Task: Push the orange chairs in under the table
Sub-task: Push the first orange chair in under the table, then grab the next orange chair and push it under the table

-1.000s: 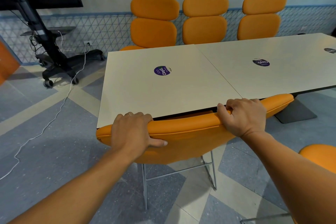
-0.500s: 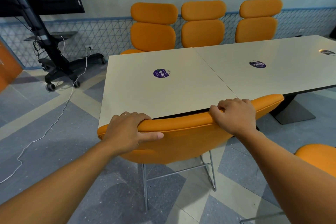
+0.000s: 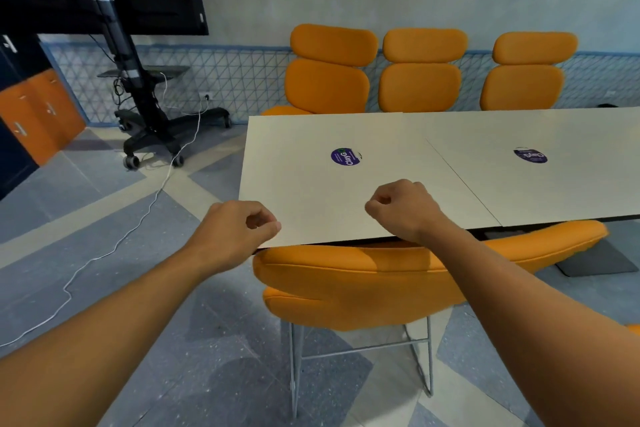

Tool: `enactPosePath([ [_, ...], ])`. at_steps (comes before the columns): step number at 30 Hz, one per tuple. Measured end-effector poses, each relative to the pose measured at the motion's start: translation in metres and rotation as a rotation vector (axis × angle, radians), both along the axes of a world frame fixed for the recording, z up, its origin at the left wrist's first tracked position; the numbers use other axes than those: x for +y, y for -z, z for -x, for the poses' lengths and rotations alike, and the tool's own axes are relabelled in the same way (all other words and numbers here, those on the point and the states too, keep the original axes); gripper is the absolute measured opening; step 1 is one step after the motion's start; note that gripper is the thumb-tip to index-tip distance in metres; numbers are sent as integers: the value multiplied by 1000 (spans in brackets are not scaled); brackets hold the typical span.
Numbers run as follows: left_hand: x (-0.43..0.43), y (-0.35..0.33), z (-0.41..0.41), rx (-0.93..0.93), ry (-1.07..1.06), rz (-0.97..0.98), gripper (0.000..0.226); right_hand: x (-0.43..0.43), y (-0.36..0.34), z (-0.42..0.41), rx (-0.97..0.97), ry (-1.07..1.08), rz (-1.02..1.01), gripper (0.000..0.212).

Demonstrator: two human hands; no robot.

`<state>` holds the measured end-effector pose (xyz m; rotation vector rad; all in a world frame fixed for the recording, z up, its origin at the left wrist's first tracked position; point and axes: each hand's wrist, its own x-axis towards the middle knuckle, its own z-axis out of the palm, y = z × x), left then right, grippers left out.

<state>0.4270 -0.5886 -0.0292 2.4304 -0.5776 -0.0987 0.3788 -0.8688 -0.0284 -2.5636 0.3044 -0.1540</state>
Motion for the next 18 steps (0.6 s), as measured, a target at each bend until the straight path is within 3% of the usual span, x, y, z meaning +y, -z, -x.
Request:
enactPosePath([
  [5,53,-1,-56,11,4,21,21,58,-12,-58,61,-114,-29,19],
  [18,190,3,-222,19,63,35,10,209,-23,-236,64,-118,9,17],
])
